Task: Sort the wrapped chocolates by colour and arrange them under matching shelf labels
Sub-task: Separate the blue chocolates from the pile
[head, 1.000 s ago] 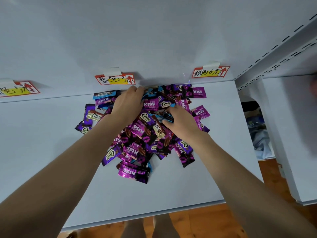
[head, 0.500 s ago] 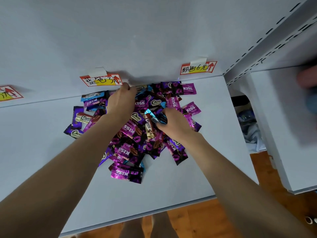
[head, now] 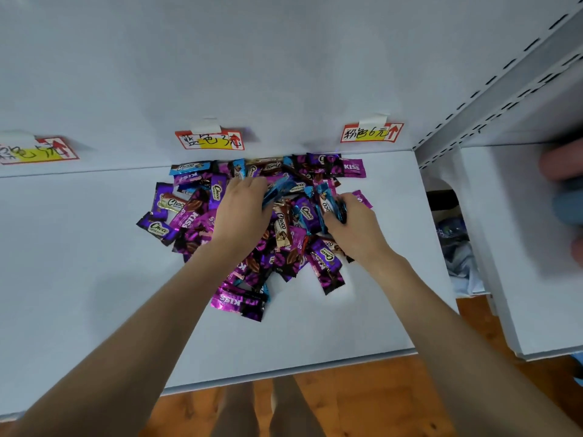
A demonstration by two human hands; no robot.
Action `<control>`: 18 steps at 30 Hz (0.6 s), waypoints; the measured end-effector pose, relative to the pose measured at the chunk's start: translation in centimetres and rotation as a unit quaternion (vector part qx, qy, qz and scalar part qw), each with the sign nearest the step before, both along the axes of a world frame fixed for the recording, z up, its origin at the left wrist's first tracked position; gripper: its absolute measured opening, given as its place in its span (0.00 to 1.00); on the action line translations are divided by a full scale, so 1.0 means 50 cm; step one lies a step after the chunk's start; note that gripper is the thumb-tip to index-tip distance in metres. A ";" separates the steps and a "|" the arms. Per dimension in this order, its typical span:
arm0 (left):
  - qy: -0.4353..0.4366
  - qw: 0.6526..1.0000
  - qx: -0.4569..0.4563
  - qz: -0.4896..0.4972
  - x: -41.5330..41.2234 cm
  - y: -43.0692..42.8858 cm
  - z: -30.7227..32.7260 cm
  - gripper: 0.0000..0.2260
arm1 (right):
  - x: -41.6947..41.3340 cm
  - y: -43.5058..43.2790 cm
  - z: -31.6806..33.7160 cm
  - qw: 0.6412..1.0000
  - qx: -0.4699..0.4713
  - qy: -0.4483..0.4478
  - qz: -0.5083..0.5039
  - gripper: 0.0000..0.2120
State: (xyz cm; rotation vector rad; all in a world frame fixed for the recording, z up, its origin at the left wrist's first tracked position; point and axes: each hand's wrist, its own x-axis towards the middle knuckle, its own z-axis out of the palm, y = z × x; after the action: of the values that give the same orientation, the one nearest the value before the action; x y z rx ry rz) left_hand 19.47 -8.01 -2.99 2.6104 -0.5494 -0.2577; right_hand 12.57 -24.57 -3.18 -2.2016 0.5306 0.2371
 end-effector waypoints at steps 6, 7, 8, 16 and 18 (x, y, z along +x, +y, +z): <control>0.096 0.989 -0.052 0.097 -0.090 0.116 0.056 0.04 | -0.018 0.055 0.017 0.996 -0.044 -0.029 0.070 0.11; 0.097 0.988 -0.047 0.107 -0.107 0.142 0.064 0.04 | -0.018 0.073 0.022 0.995 -0.048 -0.036 0.086 0.12; 0.094 0.987 -0.043 0.120 -0.123 0.170 0.071 0.04 | -0.016 0.095 0.027 0.993 -0.048 -0.041 0.102 0.13; 0.069 0.967 -0.007 0.244 -0.240 0.431 0.127 0.08 | 0.041 0.355 0.084 0.960 -0.050 -0.117 0.250 0.13; 0.068 0.959 0.000 0.274 -0.262 0.508 0.134 0.08 | 0.055 0.446 0.094 0.951 -0.051 -0.127 0.276 0.10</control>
State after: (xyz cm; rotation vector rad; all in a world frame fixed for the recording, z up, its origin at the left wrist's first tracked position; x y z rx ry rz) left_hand 6.38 17.41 3.72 2.5976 0.2266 -0.2492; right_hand 15.32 -2.28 1.50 -2.3962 -0.2310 0.2153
